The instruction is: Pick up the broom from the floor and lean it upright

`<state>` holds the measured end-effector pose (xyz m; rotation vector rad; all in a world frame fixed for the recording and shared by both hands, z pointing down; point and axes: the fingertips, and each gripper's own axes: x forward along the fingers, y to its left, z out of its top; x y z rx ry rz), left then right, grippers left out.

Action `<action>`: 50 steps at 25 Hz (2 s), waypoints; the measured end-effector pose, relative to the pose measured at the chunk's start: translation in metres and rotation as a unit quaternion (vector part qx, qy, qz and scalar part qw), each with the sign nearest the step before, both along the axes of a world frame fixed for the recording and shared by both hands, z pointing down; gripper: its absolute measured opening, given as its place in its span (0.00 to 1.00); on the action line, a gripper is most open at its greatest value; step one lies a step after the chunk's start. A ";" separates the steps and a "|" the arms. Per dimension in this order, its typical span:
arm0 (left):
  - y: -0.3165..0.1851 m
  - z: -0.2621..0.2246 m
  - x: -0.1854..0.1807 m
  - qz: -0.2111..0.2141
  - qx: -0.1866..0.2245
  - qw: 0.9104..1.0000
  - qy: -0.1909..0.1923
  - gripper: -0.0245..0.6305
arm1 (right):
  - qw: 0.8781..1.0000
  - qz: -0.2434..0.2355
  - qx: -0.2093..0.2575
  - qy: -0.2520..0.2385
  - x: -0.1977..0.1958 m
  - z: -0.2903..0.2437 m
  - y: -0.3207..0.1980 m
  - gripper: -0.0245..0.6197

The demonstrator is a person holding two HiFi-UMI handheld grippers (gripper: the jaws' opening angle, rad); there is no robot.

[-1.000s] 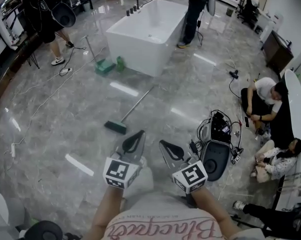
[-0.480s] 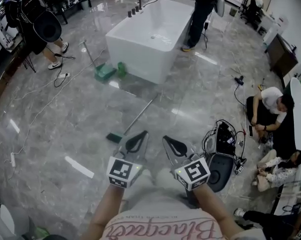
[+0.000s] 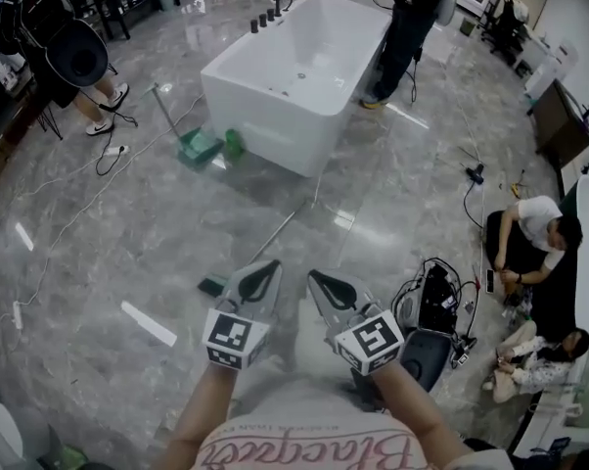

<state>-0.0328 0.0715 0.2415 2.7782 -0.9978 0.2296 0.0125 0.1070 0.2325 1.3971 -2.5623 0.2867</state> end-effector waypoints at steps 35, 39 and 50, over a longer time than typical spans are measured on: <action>-0.297 0.380 0.076 0.037 -0.076 0.990 -0.114 0.04 | 0.988 -0.111 -0.082 0.069 0.061 0.375 -0.311 0.04; -0.309 0.485 0.086 0.082 -0.104 0.981 -0.140 0.04 | 0.985 -0.120 -0.095 0.085 0.069 0.462 -0.337 0.04; -0.274 0.731 0.076 0.160 -0.225 0.917 -0.290 0.19 | 0.965 -0.160 -0.171 0.121 0.080 0.638 -0.365 0.04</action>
